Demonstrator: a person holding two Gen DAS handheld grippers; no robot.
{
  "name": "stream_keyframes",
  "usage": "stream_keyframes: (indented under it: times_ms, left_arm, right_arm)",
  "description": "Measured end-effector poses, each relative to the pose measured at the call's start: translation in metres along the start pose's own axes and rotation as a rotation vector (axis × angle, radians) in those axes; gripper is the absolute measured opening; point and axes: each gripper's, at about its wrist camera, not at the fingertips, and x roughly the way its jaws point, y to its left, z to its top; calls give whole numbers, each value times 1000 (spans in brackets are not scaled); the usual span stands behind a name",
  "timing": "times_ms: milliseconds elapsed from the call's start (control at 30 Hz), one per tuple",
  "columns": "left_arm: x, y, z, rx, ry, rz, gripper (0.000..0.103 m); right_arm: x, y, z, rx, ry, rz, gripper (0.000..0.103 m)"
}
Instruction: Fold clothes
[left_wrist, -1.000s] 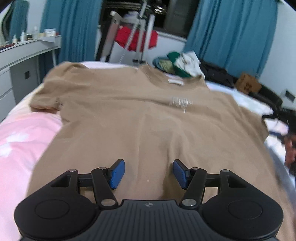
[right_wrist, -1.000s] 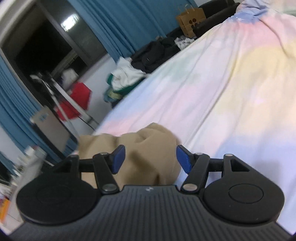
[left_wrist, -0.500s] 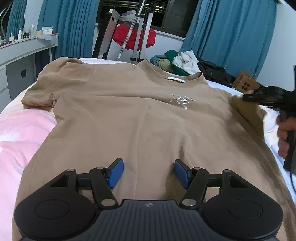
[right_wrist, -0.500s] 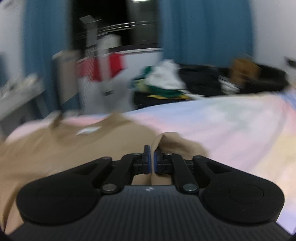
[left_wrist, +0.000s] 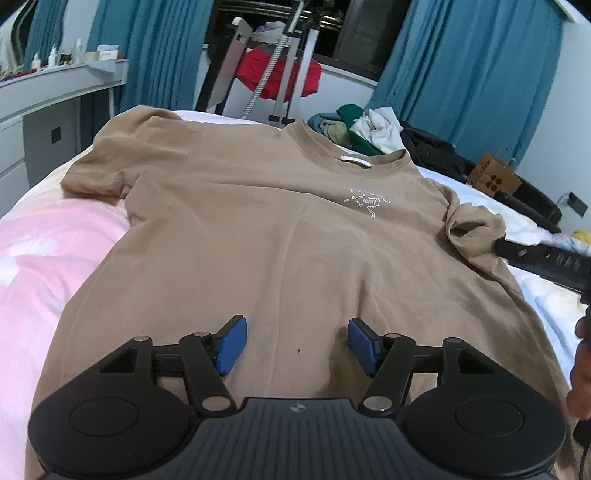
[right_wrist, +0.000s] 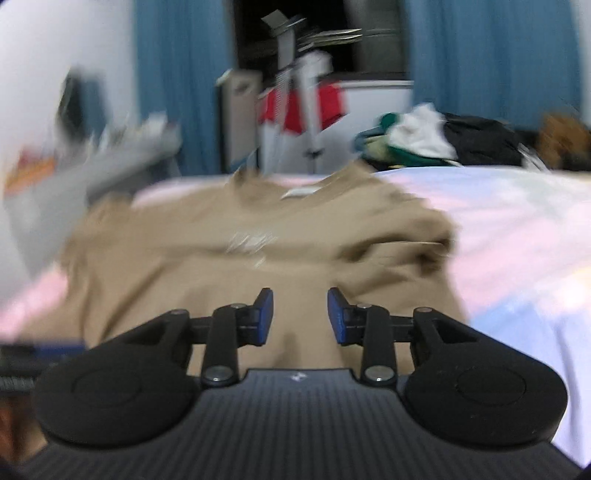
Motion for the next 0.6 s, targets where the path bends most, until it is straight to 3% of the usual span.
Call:
stream_keyframes:
  times_ms: [100, 167, 267, 433, 467, 533, 600]
  left_arm:
    - [-2, -1, -2, -17, -8, 9, 63]
    - [-1, -1, -3, -20, -14, 13, 63]
    - [1, -2, -5, -23, -24, 18, 63]
    - [3, -7, -8, 15, -37, 31, 65]
    - [3, -7, -8, 22, -37, 32, 65]
    - [4, -7, -9, 28, -38, 31, 65]
    - [3, -5, -9, 27, -38, 28, 65]
  right_arm:
    - [14, -38, 12, 178, 13, -47, 37]
    - [28, -53, 14, 231, 23, -58, 37]
    - [47, -57, 13, 262, 15, 17, 37]
    - [60, -41, 11, 164, 19, 8, 37]
    - [58, -40, 13, 148, 7, -6, 34]
    - [53, -43, 17, 137, -11, -39, 13]
    - [44, -53, 23, 164, -32, -90, 9]
